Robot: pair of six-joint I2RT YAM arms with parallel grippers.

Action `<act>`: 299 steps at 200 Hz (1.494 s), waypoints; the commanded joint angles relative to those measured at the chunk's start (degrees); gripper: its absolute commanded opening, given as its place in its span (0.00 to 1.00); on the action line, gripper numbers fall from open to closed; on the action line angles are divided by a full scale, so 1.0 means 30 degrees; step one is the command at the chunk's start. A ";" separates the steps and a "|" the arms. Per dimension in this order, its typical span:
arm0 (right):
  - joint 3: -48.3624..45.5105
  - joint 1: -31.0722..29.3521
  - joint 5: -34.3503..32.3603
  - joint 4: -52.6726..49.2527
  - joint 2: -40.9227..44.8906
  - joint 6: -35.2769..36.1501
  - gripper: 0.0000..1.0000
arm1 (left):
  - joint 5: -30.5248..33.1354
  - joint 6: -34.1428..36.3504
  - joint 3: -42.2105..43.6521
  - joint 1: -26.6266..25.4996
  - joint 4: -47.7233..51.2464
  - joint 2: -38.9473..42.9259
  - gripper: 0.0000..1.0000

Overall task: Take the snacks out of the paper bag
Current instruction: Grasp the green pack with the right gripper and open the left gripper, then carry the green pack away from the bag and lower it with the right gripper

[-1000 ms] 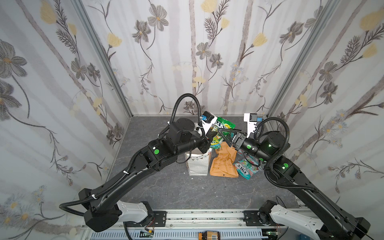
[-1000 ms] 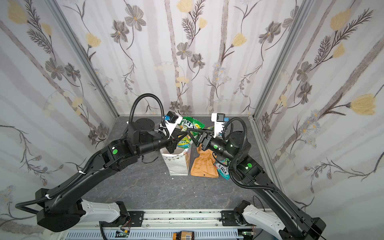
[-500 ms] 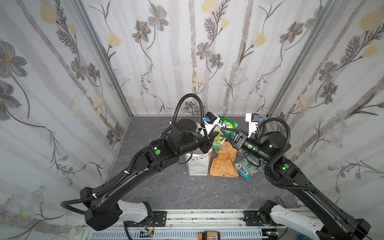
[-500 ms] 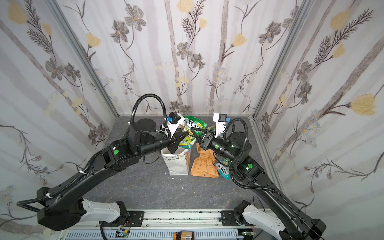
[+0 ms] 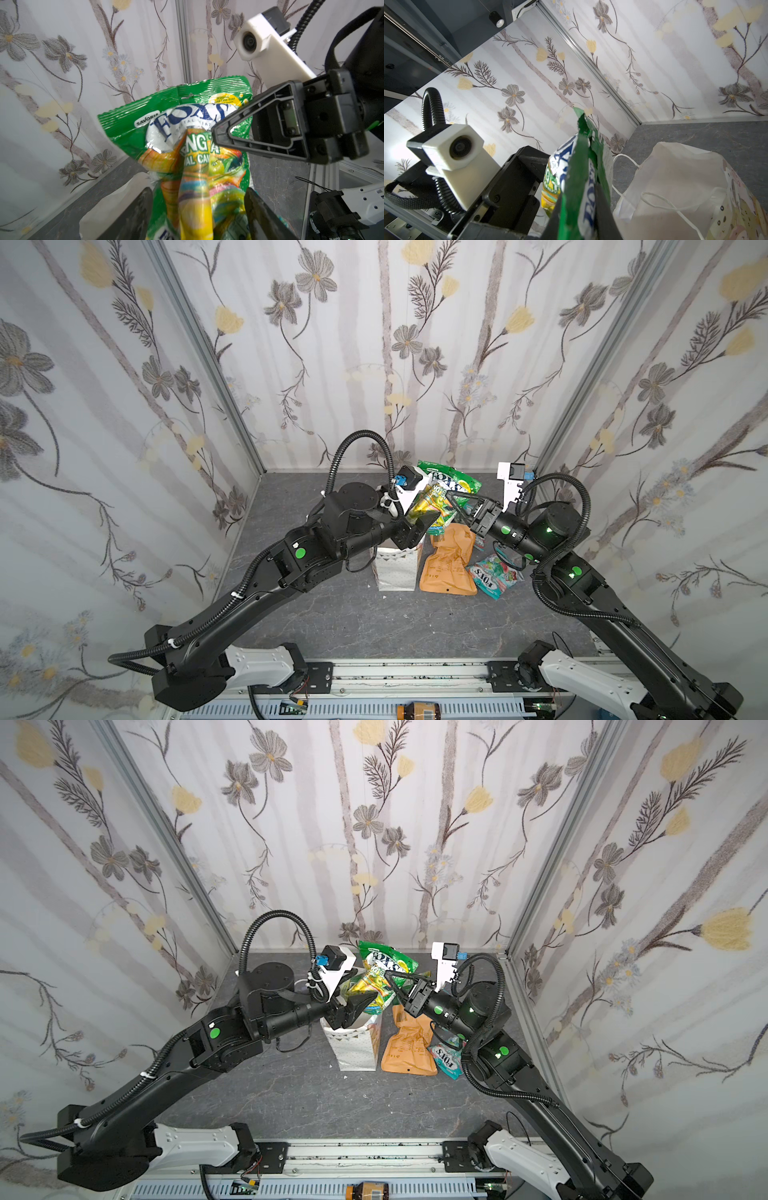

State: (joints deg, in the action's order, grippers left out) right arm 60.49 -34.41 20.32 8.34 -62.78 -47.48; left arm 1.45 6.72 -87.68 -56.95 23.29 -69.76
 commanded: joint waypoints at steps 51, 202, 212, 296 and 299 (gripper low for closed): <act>0.0293 0.4574 0.1186 0.1289 -0.0303 -0.0676 0.00 | 0.1243 0.0908 0.1248 -0.0004 -0.0760 0.1566 0.98; -0.4717 1.5655 0.5221 0.8200 -0.7126 -0.4610 0.00 | 0.2013 0.2215 0.4672 -0.0002 -0.1054 0.2980 1.00; -0.4747 1.6006 0.5531 0.8801 -0.8153 -0.4971 0.00 | 0.1793 0.2240 0.4731 -0.0031 -0.1150 0.2979 1.00; -0.3325 1.6831 0.5778 1.0863 -1.5458 -0.5029 0.00 | 0.1389 0.2791 0.4566 0.0001 -0.1453 0.2777 1.00; -0.3296 1.6818 0.5746 1.0945 -1.5693 -0.5031 0.00 | 0.1390 0.2798 0.4556 -0.0001 -0.1437 0.2748 1.00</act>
State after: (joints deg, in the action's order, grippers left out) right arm 49.50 15.97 37.47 34.37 -106.63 -61.47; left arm 5.72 13.96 -73.49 -56.95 21.26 -61.12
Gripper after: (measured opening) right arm 0.160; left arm 0.997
